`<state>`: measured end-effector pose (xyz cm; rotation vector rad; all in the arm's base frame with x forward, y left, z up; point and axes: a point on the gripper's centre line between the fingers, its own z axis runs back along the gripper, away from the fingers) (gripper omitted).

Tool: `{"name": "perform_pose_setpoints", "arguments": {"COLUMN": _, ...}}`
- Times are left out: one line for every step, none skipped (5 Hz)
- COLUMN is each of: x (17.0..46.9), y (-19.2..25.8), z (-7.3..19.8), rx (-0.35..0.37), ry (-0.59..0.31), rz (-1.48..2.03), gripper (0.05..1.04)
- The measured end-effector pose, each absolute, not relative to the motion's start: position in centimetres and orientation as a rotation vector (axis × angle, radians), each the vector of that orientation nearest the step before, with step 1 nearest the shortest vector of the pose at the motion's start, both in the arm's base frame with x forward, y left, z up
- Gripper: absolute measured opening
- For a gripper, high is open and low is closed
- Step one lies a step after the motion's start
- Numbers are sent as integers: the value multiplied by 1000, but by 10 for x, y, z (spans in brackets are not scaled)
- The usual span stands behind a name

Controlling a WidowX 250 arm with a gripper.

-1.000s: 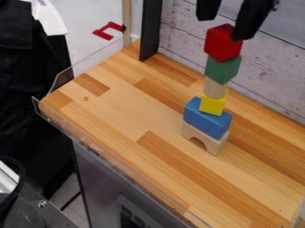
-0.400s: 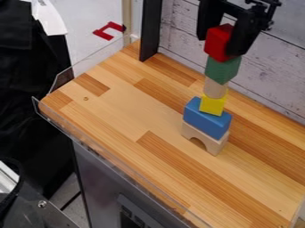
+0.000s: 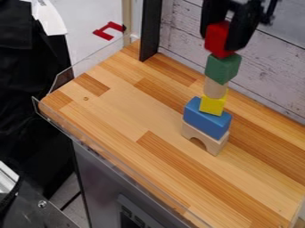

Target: Move the red cube from the green cube and put it on the left side of the table

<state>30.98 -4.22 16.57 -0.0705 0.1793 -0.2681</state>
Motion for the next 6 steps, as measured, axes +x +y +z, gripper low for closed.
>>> {"name": "perform_pose_setpoints", "arguments": {"x": 317, "y": -10, "z": 185, "rx": -74, "ry": 122, "rz": -177, "gripper": 574}}
{"name": "perform_pose_setpoints", "arguments": {"x": 316, "y": 35, "z": 196, "rx": -82, "ry": 78, "rz": -91, "gripper": 574}}
{"name": "perform_pose_setpoints", "arguments": {"x": 312, "y": 68, "z": 184, "rx": -61, "ry": 81, "rz": -45, "gripper": 574}}
{"name": "perform_pose_setpoints", "arguments": {"x": 307, "y": 81, "z": 149, "rx": -69, "ry": 115, "rz": -66, "gripper": 574}}
{"name": "perform_pose_setpoints", "arguments": {"x": 305, "y": 88, "z": 123, "rx": -82, "ry": 123, "rz": -46, "gripper": 574}}
{"name": "perform_pose_setpoints", "arguments": {"x": 301, "y": 92, "z": 95, "rx": -74, "ry": 137, "rz": -29, "gripper": 574}}
